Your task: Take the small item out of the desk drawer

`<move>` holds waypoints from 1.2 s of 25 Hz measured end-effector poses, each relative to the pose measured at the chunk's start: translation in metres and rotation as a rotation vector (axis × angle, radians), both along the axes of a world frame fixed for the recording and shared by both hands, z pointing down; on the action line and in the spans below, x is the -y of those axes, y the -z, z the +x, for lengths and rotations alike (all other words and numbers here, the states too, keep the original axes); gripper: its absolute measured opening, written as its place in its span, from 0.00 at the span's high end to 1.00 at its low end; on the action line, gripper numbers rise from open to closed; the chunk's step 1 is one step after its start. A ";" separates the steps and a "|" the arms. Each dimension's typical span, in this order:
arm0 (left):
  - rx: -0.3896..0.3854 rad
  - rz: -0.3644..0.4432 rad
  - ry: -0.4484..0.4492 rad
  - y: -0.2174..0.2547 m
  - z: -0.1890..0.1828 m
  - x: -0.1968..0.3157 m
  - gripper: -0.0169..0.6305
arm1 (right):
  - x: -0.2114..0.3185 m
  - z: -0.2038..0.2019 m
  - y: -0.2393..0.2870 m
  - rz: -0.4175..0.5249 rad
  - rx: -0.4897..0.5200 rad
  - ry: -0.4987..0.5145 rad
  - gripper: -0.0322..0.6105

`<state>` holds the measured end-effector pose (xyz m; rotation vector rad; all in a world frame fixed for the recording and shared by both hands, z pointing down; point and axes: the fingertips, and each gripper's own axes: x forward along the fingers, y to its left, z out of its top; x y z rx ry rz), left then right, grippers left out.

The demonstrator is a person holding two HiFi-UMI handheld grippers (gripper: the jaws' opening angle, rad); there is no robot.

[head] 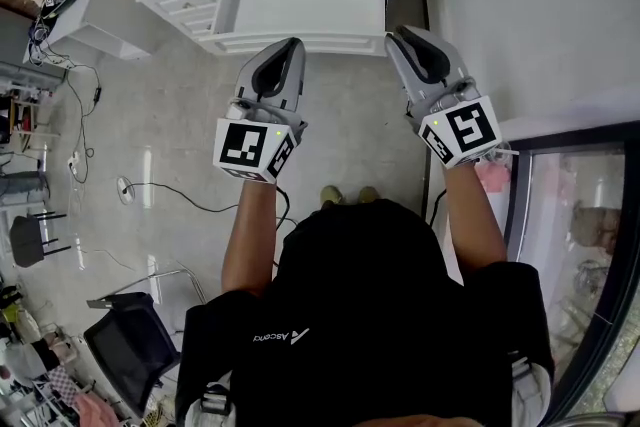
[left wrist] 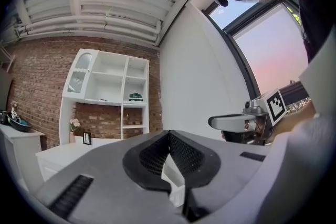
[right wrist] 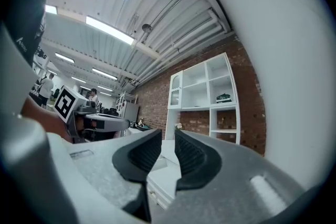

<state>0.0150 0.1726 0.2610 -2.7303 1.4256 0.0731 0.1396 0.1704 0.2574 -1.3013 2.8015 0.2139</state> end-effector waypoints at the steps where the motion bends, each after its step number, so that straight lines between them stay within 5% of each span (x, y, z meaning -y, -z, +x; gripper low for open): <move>1: 0.003 -0.001 0.005 -0.001 0.003 0.001 0.98 | 0.002 0.003 -0.002 -0.002 -0.002 0.001 0.82; 18: -0.005 -0.009 0.098 -0.021 0.001 0.074 0.98 | 0.084 0.017 -0.037 -0.069 -0.055 0.025 0.68; 30: 0.008 -0.022 0.056 -0.056 -0.058 0.225 0.98 | 0.236 -0.036 -0.100 -0.187 -0.223 -0.061 0.66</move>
